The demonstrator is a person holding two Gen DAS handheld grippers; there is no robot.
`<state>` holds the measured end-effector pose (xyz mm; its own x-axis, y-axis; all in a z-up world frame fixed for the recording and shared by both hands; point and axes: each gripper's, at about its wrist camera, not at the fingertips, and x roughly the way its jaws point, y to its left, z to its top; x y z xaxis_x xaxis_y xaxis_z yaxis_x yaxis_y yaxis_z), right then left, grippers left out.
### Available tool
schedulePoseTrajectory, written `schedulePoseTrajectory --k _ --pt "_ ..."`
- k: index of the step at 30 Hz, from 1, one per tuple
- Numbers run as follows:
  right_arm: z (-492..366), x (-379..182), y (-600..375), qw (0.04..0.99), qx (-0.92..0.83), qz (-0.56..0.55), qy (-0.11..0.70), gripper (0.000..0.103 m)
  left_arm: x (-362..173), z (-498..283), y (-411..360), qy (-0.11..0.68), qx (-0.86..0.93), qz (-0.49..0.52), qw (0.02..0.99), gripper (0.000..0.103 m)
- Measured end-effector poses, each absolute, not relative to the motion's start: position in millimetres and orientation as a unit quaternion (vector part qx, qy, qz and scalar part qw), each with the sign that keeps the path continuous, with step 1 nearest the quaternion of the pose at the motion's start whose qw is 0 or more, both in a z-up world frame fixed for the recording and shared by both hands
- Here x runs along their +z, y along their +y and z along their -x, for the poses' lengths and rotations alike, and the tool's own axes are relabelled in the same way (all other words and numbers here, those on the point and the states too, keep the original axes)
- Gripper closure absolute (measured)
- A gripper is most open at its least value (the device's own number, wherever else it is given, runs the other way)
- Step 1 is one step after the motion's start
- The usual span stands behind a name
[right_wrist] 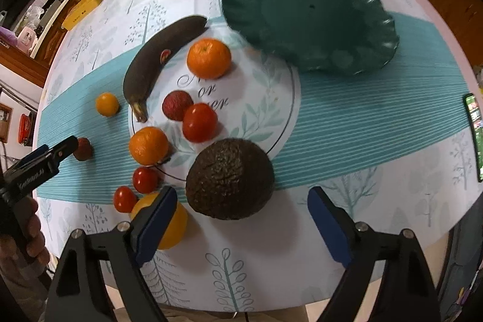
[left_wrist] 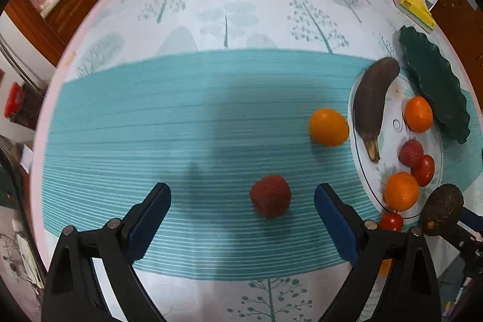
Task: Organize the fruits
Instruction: 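Grasp the red lychee with the left gripper while the right gripper grasps the avocado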
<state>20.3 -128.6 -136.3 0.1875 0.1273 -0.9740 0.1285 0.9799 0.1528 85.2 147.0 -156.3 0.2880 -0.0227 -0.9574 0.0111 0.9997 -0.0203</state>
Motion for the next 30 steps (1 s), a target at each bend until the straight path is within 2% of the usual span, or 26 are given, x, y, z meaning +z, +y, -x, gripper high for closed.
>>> schedulePoseTrajectory --k 2,4,7,12,14,16,17,24,30 --pt "-21.9 -140.3 -127.5 0.763 0.005 -0.105 0.637 0.015 -162.7 -83.7 145.3 0.604 -0.014 0.003 0.797 0.014" --pt "-24.6 -143.2 -126.8 0.762 0.009 -0.109 0.638 0.015 -168.6 -81.9 142.5 0.611 -0.019 0.003 0.791 0.024" --pt "-27.9 -147.9 -129.0 0.76 0.014 -0.116 0.639 0.018 -174.8 -78.2 140.0 0.623 -0.027 0.013 0.782 0.034" --pt "-33.8 -162.9 -129.7 0.742 0.029 -0.139 0.655 0.035 -177.7 -75.1 139.3 0.618 -0.024 0.016 0.786 0.048" --pt "-34.4 -166.7 -129.6 0.736 0.036 -0.146 0.66 0.037 -177.2 -75.1 138.4 0.614 -0.024 0.018 0.789 0.057" --pt "-35.1 -167.0 -128.8 0.739 0.038 -0.144 0.657 0.037 -176.0 -75.0 138.0 0.61 -0.03 0.024 0.791 0.072" --pt "-35.8 -167.0 -129.4 0.74 0.039 -0.145 0.656 0.038 -176.0 -74.8 136.9 0.609 -0.031 0.026 0.792 0.075" --pt "-34.2 -166.9 -126.7 0.746 0.038 -0.134 0.651 0.038 -170.3 -78.9 136.3 0.602 -0.035 0.037 0.797 0.078" --pt "-28.9 -145.6 -135.4 0.762 0.029 -0.134 0.633 0.039 -130.9 -76.5 119.8 0.569 -0.066 0.022 0.819 0.078"
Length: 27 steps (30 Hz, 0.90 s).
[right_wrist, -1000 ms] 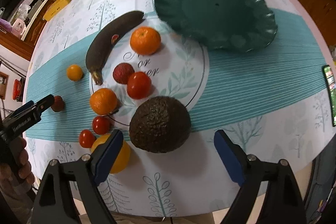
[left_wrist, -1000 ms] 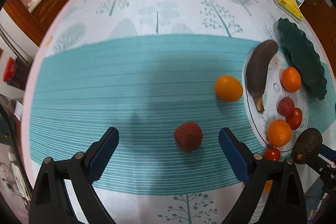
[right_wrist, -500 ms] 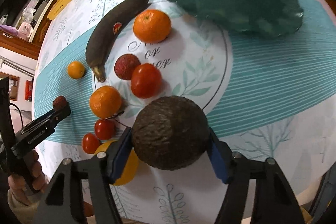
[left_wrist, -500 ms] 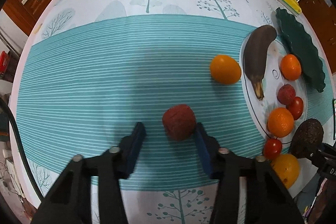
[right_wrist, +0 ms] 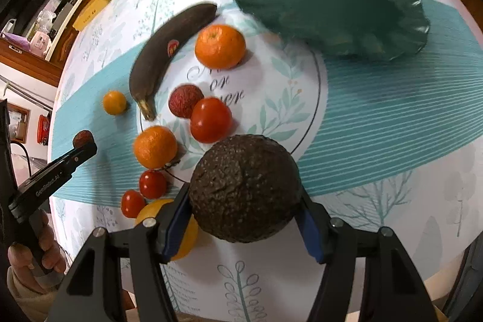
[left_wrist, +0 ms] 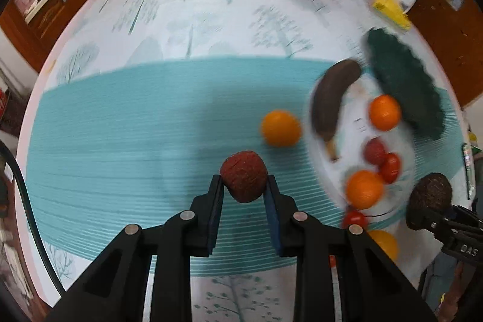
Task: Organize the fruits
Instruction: 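Grasp the red lychee with the left gripper while the right gripper grasps the avocado, then carry lychee and avocado onto the green plate and open both grippers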
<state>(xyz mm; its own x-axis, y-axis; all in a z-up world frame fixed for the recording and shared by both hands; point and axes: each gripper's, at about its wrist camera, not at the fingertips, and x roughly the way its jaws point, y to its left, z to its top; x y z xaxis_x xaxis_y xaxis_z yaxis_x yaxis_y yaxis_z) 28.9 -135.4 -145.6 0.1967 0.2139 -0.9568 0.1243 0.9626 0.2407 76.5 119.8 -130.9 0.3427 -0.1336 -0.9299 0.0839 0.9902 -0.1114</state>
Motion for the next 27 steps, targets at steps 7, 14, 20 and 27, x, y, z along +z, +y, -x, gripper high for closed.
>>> schedulePoseTrajectory --k 7,14,20,27 --pt "-32.0 -87.4 -160.5 0.808 0.017 -0.121 0.576 0.038 -64.0 -84.9 69.7 0.517 -0.136 0.016 0.845 0.078" --pt "-63.7 -53.9 -215.2 0.839 -0.007 -0.119 0.532 0.038 -31.1 -112.4 -18.6 0.489 -0.19 -0.005 0.851 0.078" --pt "-111.0 -68.7 -268.3 0.831 0.002 -0.123 0.543 0.038 -54.5 -165.2 -96.8 0.512 -0.183 -0.006 0.839 0.078" --pt "-155.7 -118.1 -302.6 0.805 0.037 -0.074 0.588 0.038 -100.1 -206.3 -149.4 0.546 -0.148 -0.002 0.824 0.078"
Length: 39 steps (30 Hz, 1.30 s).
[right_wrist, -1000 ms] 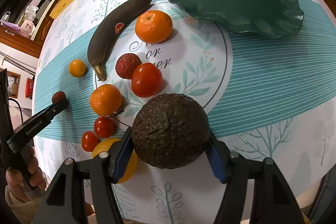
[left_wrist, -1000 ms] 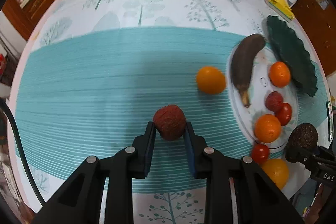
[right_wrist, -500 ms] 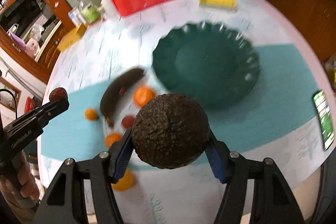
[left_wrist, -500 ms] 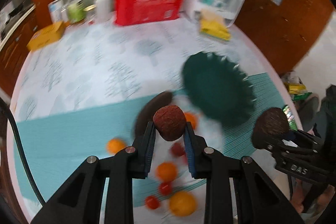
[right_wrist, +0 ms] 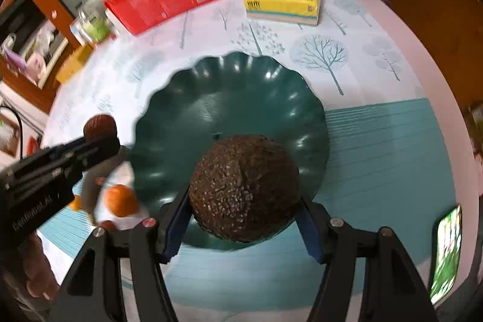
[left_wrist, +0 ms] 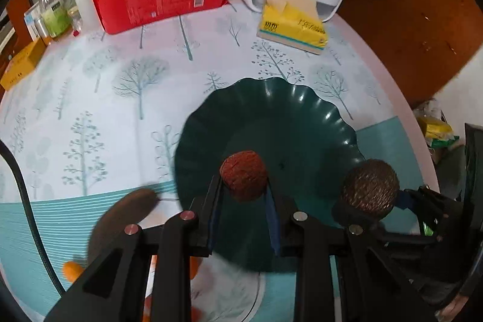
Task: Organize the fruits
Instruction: 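Carry lychee and avocado onto the green plate and open both grippers, then withdraw both grippers from the green plate back toward the fruit platter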
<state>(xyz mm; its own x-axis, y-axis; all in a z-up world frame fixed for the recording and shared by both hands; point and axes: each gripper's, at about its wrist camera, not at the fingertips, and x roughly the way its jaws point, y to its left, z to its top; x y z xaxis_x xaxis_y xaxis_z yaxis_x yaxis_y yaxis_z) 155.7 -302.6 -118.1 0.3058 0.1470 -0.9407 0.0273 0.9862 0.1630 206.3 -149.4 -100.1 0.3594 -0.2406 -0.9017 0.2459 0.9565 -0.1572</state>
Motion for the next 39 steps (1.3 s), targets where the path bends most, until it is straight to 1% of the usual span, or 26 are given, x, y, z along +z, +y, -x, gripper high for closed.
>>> schedulePoseTrajectory --k 6,12,14,15,16,17,18,19,21,26,35,39 --pt "-174.7 -144.5 -309.4 0.792 0.071 -0.042 0.605 0.038 -132.8 -222.3 -166.0 0.578 -0.118 -0.001 0.808 0.078" --pt "-180.5 -157.4 -297.3 0.787 0.105 0.002 0.608 0.038 -146.0 -222.4 -173.3 0.589 -0.096 -0.021 0.802 0.077" --pt "-179.4 -157.7 -293.5 0.789 0.115 0.014 0.604 0.037 -148.3 -221.4 -173.1 0.592 -0.089 -0.024 0.801 0.074" --pt "-178.2 -155.9 -291.7 0.793 0.118 0.022 0.597 0.037 -149.2 -220.7 -172.5 0.593 -0.085 -0.025 0.8 0.066" --pt "-177.0 -153.8 -289.6 0.797 0.12 0.03 0.592 0.037 -149.7 -221.2 -171.5 0.595 -0.082 -0.024 0.799 0.05" --pt "-176.0 -152.0 -287.7 0.8 0.123 0.037 0.587 0.037 -149.0 -219.9 -170.3 0.594 -0.074 -0.024 0.8 0.042" --pt "-175.2 -150.6 -286.5 0.801 0.127 0.041 0.584 0.035 -147.3 -219.3 -168.8 0.591 -0.068 -0.023 0.804 0.032" --pt "-174.6 -149.1 -285.7 0.801 0.129 0.044 0.583 0.035 -144.5 -217.9 -167.4 0.586 -0.063 -0.023 0.808 0.029" --pt "-171.4 -146.1 -283.1 0.803 0.135 0.051 0.577 0.032 -138.7 -214.8 -166.8 0.578 -0.063 -0.022 0.813 0.028" --pt "-163.3 -135.3 -279.2 0.811 0.137 0.064 0.565 0.031 -126.9 -205.8 -165.7 0.569 -0.061 -0.03 0.819 0.027" --pt "-158.2 -114.7 -284.0 0.824 0.132 0.04 0.55 0.03 -103.6 -185.7 -142.8 0.543 -0.054 0.027 0.838 0.027" --pt "-155.1 -106.5 -285.8 0.829 0.129 0.03 0.543 0.03 -91.5 -176.8 -134.3 0.529 -0.054 0.035 0.846 0.027"
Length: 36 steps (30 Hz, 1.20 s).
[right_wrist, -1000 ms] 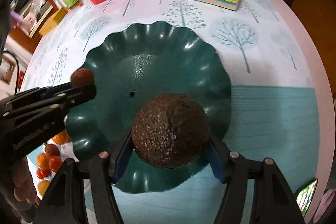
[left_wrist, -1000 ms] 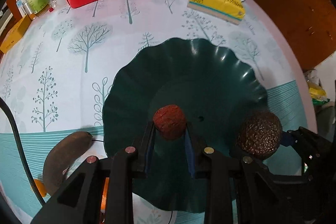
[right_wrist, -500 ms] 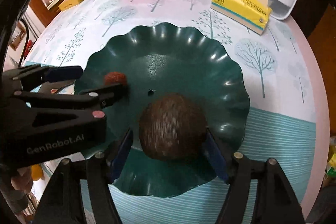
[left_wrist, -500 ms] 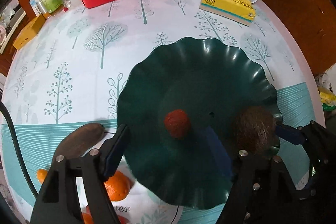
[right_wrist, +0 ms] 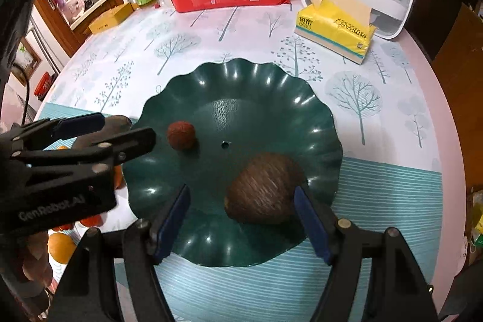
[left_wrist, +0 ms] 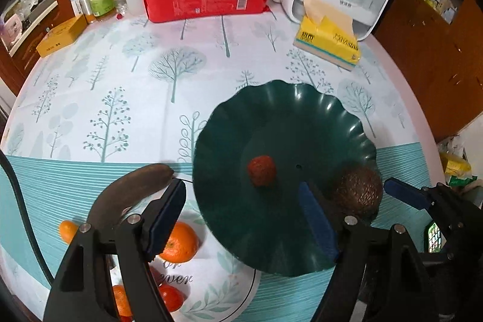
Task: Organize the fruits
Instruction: 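Withdraw both grippers from the green plate back toward the fruit platter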
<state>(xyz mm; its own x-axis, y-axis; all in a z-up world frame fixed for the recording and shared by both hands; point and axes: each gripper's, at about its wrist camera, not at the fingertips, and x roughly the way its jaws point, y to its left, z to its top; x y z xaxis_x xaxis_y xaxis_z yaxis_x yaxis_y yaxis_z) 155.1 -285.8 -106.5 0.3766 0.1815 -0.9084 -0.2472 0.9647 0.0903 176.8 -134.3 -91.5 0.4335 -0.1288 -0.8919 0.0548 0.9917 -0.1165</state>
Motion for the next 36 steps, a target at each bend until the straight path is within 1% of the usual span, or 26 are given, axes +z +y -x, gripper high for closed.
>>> schedulePoseTrajectory --k 9,20,26,36 --pt "-141.9 -93.3 -279.9 0.834 0.13 0.017 0.536 0.03 -69.2 -154.3 -110.1 0.532 -0.035 0.046 0.845 0.027" --pt "-114.7 -61.1 -273.5 0.848 0.118 -0.004 0.518 0.03 -26.7 -114.8 -73.8 0.502 -0.032 0.034 0.864 0.024" --pt "-93.6 -42.4 -262.9 0.856 0.106 -0.015 0.506 0.031 -6.6 -96.4 -38.0 0.484 -0.031 0.032 0.874 0.024" --pt "-49.2 -30.4 -211.3 0.859 0.079 -0.024 0.505 0.031 -7.1 -77.6 23.1 0.485 -0.059 0.02 0.872 0.024"
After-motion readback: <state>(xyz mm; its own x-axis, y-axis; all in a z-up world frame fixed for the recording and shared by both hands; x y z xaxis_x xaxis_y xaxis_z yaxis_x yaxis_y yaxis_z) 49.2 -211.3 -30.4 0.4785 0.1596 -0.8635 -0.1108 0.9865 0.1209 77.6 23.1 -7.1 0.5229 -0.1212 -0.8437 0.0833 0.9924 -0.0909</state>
